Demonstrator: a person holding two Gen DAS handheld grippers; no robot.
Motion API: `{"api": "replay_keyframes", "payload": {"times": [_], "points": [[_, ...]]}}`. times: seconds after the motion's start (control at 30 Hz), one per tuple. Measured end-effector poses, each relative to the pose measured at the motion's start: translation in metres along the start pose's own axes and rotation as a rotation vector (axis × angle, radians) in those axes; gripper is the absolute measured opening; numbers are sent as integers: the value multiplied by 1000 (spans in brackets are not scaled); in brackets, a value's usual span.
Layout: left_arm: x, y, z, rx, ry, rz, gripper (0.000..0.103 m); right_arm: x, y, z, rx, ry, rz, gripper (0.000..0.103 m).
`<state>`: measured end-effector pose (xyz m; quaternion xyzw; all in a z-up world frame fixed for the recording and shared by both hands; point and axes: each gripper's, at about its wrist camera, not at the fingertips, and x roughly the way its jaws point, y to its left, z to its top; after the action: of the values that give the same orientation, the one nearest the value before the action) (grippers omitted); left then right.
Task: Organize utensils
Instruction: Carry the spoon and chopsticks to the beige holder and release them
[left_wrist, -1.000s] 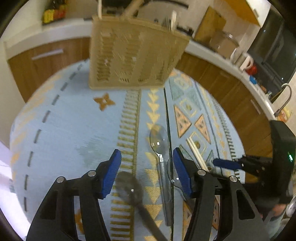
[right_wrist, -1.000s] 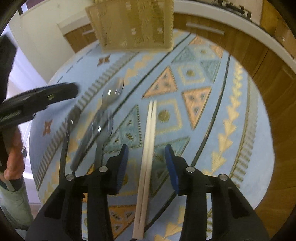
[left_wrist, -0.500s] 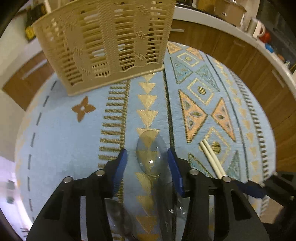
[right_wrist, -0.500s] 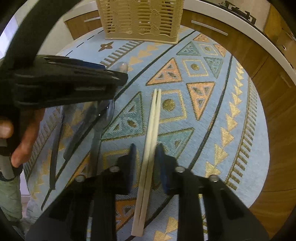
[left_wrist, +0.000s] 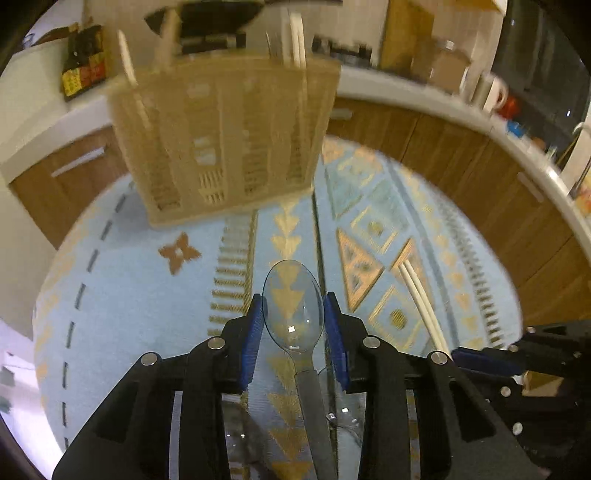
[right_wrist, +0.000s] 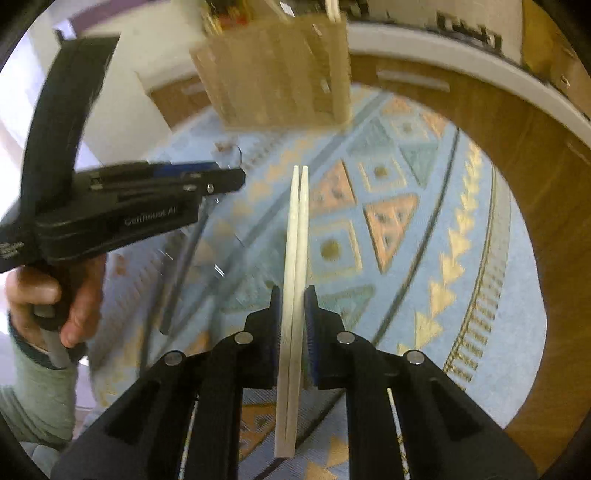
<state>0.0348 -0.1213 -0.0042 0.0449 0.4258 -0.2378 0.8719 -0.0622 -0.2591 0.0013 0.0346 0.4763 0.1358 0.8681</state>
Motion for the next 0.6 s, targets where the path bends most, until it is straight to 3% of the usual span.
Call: {"api": "replay_keyframes", "payload": {"times": [0.2,0.37,0.5,0.6], "points": [[-57,15,13,-54,-185,-59,31,-34,6,24,-42,-191,96,10],[-108,28,28,-109,-338,-66,31,-69,11,78,-45,-358,143,10],[-150,41,54,-117,-478,-16,31,-100,12,131,-46,-522,157,10],[-164,48,80,-109,-536,17,31,-112,8,157,-68,-631,150,10]]}}
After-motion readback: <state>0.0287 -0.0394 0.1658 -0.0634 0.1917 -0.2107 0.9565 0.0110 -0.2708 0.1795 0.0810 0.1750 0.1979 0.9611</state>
